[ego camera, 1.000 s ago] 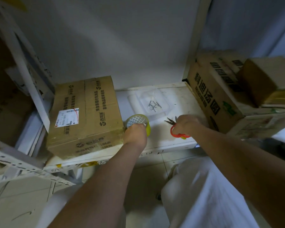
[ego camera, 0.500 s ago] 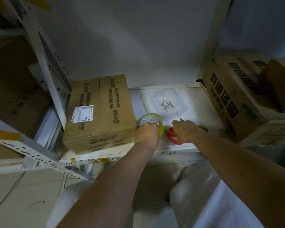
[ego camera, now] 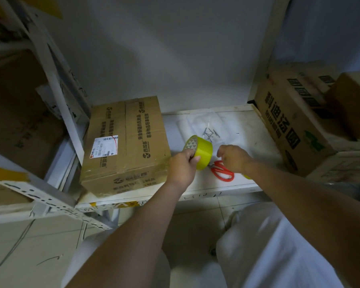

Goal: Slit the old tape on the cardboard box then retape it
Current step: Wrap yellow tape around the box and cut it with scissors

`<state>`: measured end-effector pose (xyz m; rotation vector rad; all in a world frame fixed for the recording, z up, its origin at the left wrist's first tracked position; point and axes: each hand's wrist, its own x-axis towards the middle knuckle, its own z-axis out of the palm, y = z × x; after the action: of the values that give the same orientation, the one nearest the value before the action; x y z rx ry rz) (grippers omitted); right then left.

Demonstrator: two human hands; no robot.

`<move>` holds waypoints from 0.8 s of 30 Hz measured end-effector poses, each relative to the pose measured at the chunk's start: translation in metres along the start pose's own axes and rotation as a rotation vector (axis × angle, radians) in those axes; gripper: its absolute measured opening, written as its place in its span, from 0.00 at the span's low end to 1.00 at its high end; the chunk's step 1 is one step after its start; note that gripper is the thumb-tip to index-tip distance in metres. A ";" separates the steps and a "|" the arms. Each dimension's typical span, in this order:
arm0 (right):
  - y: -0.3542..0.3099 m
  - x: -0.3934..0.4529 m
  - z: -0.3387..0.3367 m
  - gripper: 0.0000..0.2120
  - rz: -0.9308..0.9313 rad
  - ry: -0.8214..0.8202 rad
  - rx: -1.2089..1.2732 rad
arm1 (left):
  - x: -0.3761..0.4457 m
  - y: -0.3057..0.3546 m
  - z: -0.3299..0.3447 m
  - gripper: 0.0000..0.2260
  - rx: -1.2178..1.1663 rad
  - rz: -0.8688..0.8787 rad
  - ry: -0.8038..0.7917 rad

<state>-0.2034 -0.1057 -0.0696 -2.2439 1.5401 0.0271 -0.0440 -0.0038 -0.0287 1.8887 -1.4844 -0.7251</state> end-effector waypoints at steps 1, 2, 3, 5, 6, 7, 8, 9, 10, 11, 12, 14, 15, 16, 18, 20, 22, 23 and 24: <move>-0.003 -0.001 -0.010 0.14 0.020 0.039 0.149 | -0.003 0.002 -0.003 0.06 -0.099 -0.008 0.000; -0.008 -0.003 -0.022 0.14 0.036 0.079 0.296 | -0.006 0.005 -0.006 0.06 -0.193 -0.014 0.002; -0.014 -0.005 -0.033 0.12 0.041 0.119 0.437 | -0.009 0.010 -0.010 0.07 -0.273 -0.040 -0.008; -0.031 -0.013 -0.058 0.10 -0.007 0.175 0.642 | -0.018 0.021 -0.019 0.10 -0.403 -0.098 -0.030; -0.041 -0.020 -0.070 0.12 -0.045 0.182 0.700 | -0.023 0.026 -0.025 0.11 -0.438 -0.114 -0.033; -0.050 -0.026 -0.079 0.14 -0.085 0.176 0.730 | -0.026 0.030 -0.030 0.11 -0.456 -0.121 -0.030; -0.058 -0.032 -0.086 0.15 -0.134 0.163 0.731 | -0.029 0.033 -0.035 0.11 -0.481 -0.114 -0.017; -0.067 -0.039 -0.093 0.14 -0.195 0.156 0.697 | -0.034 0.037 -0.042 0.11 -0.504 -0.102 0.003; -0.073 -0.044 -0.097 0.13 -0.247 0.152 0.635 | -0.037 0.040 -0.047 0.11 -0.533 -0.103 0.024; -0.082 -0.051 -0.102 0.12 -0.298 0.161 0.546 | -0.041 0.043 -0.054 0.11 -0.555 -0.112 0.049; -0.089 -0.056 -0.105 0.13 -0.346 0.176 0.449 | -0.044 0.046 -0.060 0.11 -0.581 -0.130 0.079; -0.101 -0.065 -0.110 0.15 -0.419 0.225 0.306 | -0.049 0.053 -0.072 0.12 -0.611 -0.183 0.120; -0.112 -0.073 -0.112 0.15 -0.461 0.243 0.252 | -0.055 0.055 -0.081 0.12 -0.627 -0.205 0.140; -0.117 -0.078 -0.114 0.16 -0.492 0.259 0.204 | -0.057 0.057 -0.087 0.12 -0.650 -0.224 0.148; -0.132 -0.091 -0.116 0.16 -0.574 0.286 0.121 | -0.065 0.061 -0.101 0.11 -0.681 -0.292 0.189; -0.143 -0.101 -0.115 0.15 -0.637 0.329 0.055 | -0.069 0.063 -0.111 0.09 -0.727 -0.370 0.229; -0.152 -0.112 -0.113 0.17 -0.681 0.367 0.011 | -0.072 0.064 -0.122 0.13 -0.807 -0.428 0.240; -0.155 -0.117 -0.113 0.18 -0.701 0.376 -0.016 | -0.074 0.065 -0.127 0.12 -0.838 -0.448 0.236; -0.157 -0.121 -0.112 0.19 -0.718 0.387 -0.047 | -0.076 0.067 -0.131 0.10 -0.864 -0.465 0.231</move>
<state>-0.1330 0.0102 0.1133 -2.8238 0.7973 -0.6094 -0.0051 0.0763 0.1110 1.5339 -0.4336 -1.0875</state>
